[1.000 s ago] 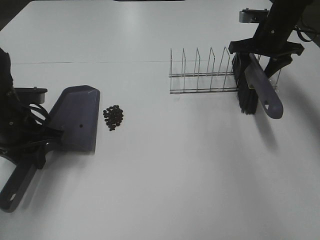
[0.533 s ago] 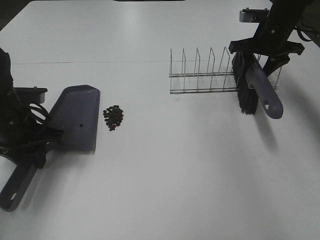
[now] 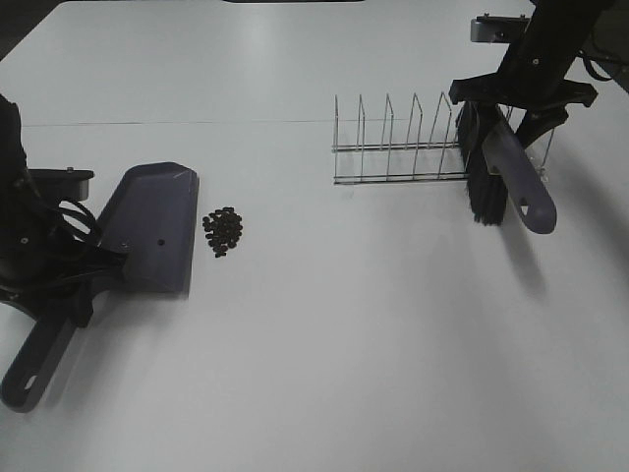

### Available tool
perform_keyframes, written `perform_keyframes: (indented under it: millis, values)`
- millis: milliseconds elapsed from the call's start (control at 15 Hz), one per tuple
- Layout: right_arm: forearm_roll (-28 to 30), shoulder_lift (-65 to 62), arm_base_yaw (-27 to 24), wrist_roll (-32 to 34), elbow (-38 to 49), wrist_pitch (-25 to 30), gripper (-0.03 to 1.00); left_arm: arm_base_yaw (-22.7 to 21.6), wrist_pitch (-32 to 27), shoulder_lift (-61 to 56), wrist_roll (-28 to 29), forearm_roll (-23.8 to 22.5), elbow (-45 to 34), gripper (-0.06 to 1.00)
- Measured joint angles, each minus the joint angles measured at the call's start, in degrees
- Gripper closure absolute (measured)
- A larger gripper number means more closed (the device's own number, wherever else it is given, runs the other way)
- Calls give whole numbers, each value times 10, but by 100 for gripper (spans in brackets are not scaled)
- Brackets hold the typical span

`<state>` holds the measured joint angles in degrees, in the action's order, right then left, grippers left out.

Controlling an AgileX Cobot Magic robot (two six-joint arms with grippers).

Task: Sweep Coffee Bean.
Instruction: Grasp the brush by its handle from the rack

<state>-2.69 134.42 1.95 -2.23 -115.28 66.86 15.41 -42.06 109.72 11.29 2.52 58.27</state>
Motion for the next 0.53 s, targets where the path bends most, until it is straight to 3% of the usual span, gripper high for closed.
perform_keyframes:
  millis: [533]
  values:
    - [0, 13, 0, 0, 0, 1, 40, 0, 0, 0, 0, 0, 0, 63]
